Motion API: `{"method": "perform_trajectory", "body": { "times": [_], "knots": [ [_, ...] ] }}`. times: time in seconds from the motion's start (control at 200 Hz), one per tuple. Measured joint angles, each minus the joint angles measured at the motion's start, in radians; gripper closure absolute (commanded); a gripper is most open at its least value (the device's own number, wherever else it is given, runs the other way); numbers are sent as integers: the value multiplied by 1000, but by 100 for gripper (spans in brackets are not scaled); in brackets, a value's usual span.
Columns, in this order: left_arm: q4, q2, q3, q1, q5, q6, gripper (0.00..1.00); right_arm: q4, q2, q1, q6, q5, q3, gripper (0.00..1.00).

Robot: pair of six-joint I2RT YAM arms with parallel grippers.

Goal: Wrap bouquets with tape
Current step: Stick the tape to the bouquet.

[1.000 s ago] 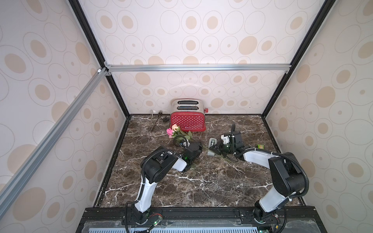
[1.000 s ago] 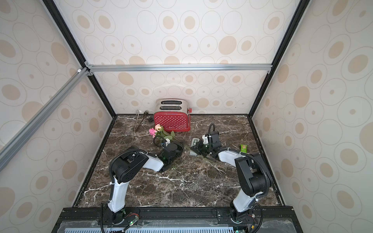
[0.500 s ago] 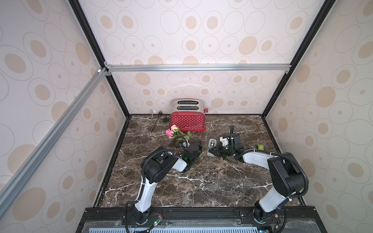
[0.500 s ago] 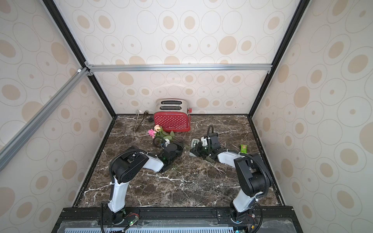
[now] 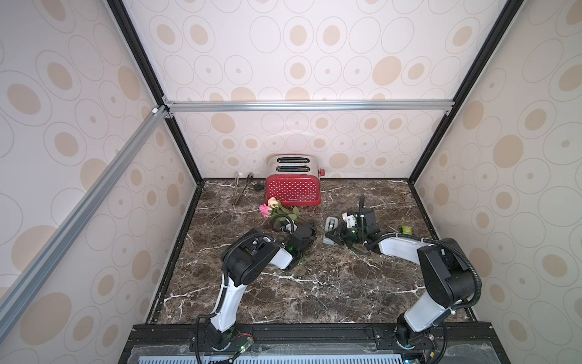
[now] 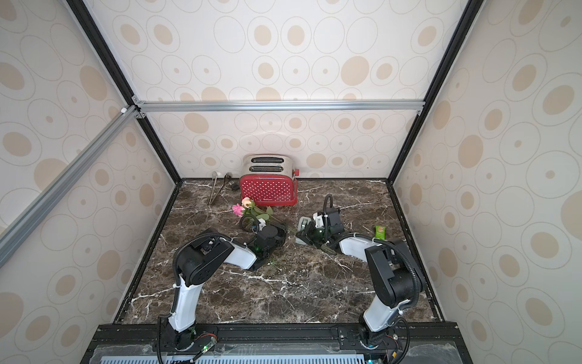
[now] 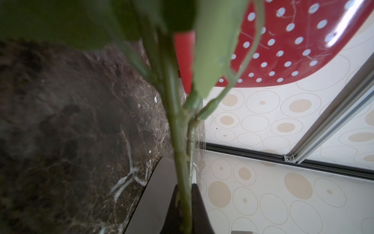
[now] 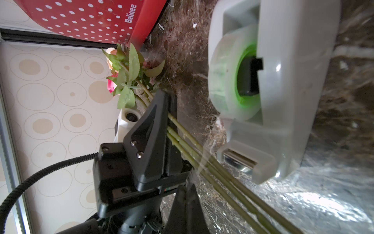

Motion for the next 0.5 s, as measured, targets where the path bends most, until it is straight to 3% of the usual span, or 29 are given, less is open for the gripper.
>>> {"method": "perform_trajectory", "body": {
  "times": [0.5],
  "knots": [
    [4,3,23,-4,0,-19,100,13,6,0,-10,-7,-13,100]
  ]
}}
